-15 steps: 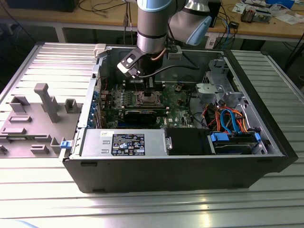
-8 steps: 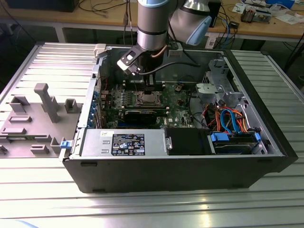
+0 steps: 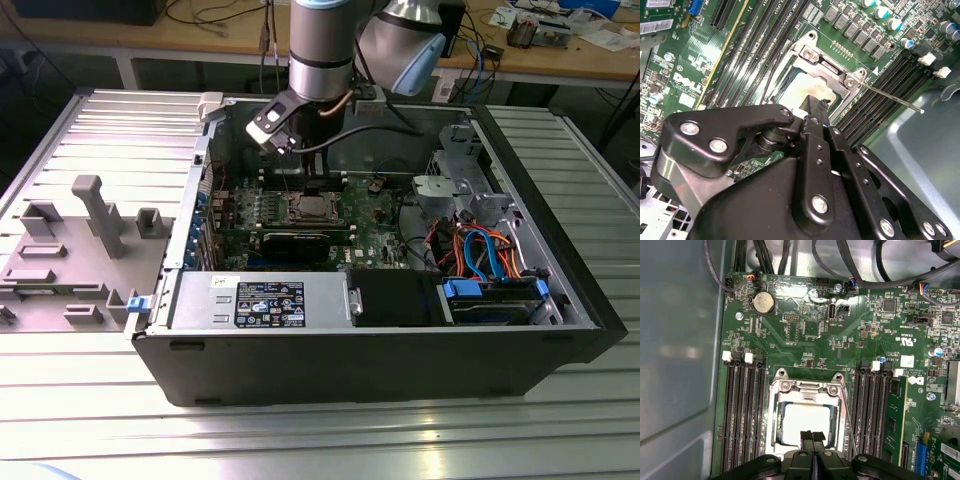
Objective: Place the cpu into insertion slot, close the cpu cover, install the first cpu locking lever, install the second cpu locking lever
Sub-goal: 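Install the first cpu locking lever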
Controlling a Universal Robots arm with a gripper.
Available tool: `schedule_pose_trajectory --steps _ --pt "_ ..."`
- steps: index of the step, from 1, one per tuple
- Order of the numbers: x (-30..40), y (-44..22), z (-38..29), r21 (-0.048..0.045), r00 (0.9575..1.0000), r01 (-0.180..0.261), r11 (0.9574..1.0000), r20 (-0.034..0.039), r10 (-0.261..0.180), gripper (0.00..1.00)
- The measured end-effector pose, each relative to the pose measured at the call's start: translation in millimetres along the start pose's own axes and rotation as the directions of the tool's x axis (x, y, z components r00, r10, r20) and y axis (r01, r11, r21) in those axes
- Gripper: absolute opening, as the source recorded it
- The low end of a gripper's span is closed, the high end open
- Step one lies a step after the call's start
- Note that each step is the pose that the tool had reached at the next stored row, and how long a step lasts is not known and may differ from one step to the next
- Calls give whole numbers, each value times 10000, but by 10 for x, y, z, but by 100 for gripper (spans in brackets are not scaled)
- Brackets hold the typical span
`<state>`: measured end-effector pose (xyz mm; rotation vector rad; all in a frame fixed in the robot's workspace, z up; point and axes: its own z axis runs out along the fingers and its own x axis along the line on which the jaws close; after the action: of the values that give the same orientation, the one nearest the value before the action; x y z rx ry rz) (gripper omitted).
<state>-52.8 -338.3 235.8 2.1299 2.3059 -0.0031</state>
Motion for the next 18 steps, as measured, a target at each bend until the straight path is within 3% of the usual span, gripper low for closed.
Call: schedule_pose_trajectory --steps 16,18 --pt "0 0 -13 0 10000 0 10000 0 0 11" --pt "0 0 -47 1 10000 0 10000 1 0 11"
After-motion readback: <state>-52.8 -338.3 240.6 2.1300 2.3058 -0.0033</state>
